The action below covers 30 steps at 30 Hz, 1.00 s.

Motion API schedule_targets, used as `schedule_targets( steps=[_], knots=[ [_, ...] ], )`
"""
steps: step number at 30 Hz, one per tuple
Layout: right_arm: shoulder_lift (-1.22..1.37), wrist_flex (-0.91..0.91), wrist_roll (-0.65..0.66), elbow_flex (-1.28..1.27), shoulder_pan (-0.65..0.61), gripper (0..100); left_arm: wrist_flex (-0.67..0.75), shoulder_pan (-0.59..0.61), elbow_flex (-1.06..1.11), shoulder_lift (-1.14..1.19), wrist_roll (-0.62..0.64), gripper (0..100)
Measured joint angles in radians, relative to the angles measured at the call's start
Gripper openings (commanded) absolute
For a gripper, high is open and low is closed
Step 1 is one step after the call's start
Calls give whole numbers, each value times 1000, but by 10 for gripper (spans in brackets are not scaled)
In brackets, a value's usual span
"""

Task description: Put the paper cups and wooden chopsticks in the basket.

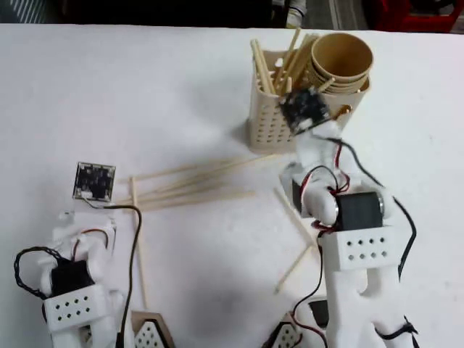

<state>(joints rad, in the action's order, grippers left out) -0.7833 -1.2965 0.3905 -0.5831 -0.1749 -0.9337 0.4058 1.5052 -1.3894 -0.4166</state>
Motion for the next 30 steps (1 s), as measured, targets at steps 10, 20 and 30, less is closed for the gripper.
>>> schedule_targets(
  steps=[10, 20, 30],
  knots=[
    [0, -5, 89, -272, 15, 160, 0, 0, 0, 0, 0, 24],
    [0, 63, 91, -431, 127, 283, 0, 0, 0, 0, 0, 24],
    [86, 155, -35, -468, 127, 286, 0, 0, 0, 0, 0, 24]
  ],
)
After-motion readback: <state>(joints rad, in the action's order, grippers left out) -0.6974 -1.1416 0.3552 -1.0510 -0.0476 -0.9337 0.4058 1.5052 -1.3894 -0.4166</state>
